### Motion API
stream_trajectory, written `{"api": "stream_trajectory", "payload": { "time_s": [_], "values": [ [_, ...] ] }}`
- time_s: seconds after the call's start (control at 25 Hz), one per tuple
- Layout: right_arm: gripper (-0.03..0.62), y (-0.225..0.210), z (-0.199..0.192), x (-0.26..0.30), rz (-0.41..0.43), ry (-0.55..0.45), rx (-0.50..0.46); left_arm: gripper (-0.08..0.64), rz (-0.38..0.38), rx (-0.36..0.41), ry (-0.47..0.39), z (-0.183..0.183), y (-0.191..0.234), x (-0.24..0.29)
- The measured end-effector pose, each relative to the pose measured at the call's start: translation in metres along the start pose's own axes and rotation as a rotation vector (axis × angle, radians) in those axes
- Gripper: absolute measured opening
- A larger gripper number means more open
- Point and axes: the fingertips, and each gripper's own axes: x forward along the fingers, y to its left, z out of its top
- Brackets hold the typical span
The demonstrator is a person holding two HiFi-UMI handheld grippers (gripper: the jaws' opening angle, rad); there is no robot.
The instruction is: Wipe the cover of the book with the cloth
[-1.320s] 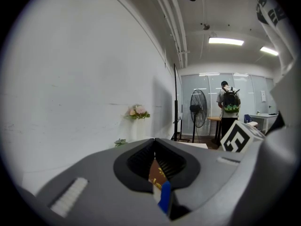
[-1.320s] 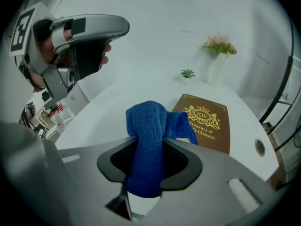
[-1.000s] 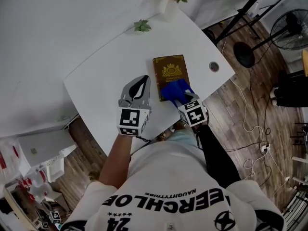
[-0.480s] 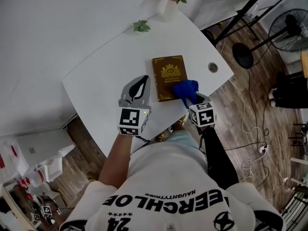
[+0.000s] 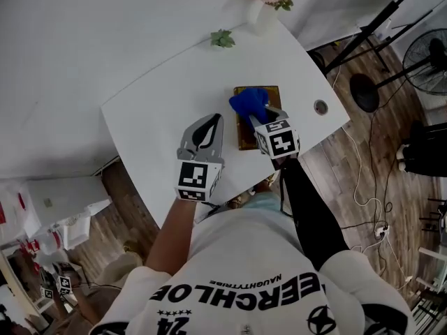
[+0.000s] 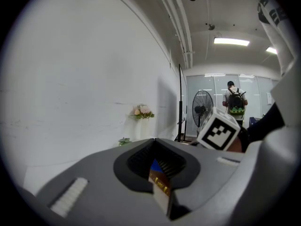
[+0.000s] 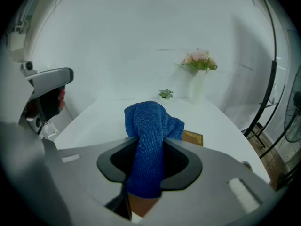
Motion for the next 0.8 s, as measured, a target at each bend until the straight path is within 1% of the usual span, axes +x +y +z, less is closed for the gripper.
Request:
{"api": "stream_trajectory", "payload": {
  "time_s": [0.08, 0.16, 0.28, 0.4, 0.44, 0.52, 0.68, 0.8],
  "values": [
    [0.131, 0.002, 0.014, 0.018, 0.017, 0.006, -0.005, 0.058, 0.017, -0.001, 0.007, -0.002, 0.004, -0.004],
    [0.132, 0.007, 0.020, 0.038, 0.051, 0.039, -0.004, 0.058, 0.036, -0.005, 0.013, -0.003, 0.007, -0.007],
    [0.132, 0.020, 0.005, 0.063, 0.110, 0.121, -0.001, 0.058, 0.052, -0.014, 0.018, -0.004, 0.011, -0.006],
    [0.132, 0.024, -0.001, 0.068, 0.119, 0.108, -0.044, 0.058, 0.060, -0.020, 0.024, -0.009, 0.015, -0.002],
    [0.132, 0.021, -0.001, 0.068, 0.115, 0.104, -0.045, 0.058, 0.062, -0.020, 0.023, -0.009, 0.016, 0.000],
    [0.131, 0.003, -0.001, 0.066, 0.077, 0.103, -0.018, 0.058, 0.061, -0.024, 0.021, -0.008, 0.017, 0.006],
    [0.130, -0.060, -0.013, 0.049, -0.076, 0.102, 0.079, 0.058, 0.041, -0.027, 0.014, -0.002, 0.012, 0.019],
    [0.130, -0.099, -0.026, 0.033, -0.168, 0.105, 0.150, 0.058, 0.028, -0.031, 0.015, 0.001, 0.008, 0.026]
  ]
}}
